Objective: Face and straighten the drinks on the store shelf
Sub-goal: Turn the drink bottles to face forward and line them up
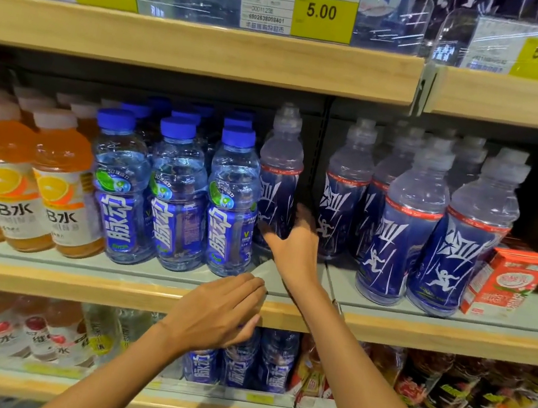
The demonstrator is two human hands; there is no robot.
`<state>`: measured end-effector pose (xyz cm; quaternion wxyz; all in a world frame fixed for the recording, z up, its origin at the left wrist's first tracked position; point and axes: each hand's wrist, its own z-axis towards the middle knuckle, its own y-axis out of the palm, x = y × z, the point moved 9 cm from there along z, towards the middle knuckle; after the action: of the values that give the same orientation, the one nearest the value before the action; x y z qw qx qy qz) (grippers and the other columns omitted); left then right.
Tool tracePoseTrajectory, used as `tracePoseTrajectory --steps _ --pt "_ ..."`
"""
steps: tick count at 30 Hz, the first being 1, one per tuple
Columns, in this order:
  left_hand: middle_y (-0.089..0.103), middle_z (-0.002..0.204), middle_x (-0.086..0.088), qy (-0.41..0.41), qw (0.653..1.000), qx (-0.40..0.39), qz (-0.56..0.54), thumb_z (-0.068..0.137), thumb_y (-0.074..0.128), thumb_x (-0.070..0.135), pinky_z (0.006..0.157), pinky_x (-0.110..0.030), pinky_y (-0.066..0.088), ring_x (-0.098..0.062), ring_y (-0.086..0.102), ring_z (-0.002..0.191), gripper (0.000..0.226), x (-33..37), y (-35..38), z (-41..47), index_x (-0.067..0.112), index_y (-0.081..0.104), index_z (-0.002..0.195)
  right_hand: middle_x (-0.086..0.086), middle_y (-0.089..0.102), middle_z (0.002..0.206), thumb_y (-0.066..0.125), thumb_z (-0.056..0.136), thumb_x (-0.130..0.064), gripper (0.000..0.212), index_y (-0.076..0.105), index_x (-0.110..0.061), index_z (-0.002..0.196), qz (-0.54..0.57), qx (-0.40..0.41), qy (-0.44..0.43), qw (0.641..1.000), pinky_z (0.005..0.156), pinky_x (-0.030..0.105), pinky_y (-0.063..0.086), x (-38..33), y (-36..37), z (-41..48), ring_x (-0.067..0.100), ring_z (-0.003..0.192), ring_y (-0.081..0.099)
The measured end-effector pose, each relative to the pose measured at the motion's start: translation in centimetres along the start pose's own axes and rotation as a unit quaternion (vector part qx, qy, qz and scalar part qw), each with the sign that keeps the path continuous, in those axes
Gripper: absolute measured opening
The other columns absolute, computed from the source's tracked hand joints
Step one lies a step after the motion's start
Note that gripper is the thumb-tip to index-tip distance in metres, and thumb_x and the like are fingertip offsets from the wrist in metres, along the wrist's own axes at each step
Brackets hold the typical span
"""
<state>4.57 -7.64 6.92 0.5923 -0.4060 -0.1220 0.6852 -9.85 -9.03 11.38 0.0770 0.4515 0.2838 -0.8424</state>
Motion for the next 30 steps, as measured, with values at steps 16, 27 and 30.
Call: tracePoseTrajectory --steps 16,27,30 --pt "0.067 0.105 -0.012 -0.025 1.000 0.002 -0.005 0.090 0.052 0.028 0.087 -0.031 0.048 -0.025 0.060 0.098 0.033 -0.5 -0.1 0.1 0.001 0.063 0.106 0.018 0.065 0.107 0.072 0.084 -0.028 0.037 0.050 -0.010 0.108 0.114 -0.039 0.010 0.993 0.077 0.026 0.049 0.6 0.3 0.6 0.027 0.097 0.063" --pt "0.069 0.095 0.003 -0.414 0.845 0.035 -0.337 0.098 0.051 0.023 0.076 -0.025 0.050 -0.010 0.064 0.087 0.017 -5.0 -3.1 2.4 0.014 0.065 0.103 -0.018 0.061 0.101 0.070 0.072 -0.050 0.048 0.043 -0.032 0.107 0.199 -0.087 -0.056 0.975 0.074 0.010 0.049 -2.5 -7.2 -5.8 -0.006 0.091 0.062" --pt "0.069 0.098 -0.005 -0.496 0.652 0.107 -0.563 0.100 0.045 0.021 0.080 -0.027 0.052 -0.010 0.066 0.085 0.022 -5.7 -3.3 5.2 0.009 0.060 0.111 -0.018 0.063 0.100 0.073 0.073 -0.047 0.049 0.045 -0.032 0.110 0.227 -0.096 -0.042 0.968 0.072 0.008 0.047 -2.2 -7.5 -7.6 -0.005 0.090 0.063"
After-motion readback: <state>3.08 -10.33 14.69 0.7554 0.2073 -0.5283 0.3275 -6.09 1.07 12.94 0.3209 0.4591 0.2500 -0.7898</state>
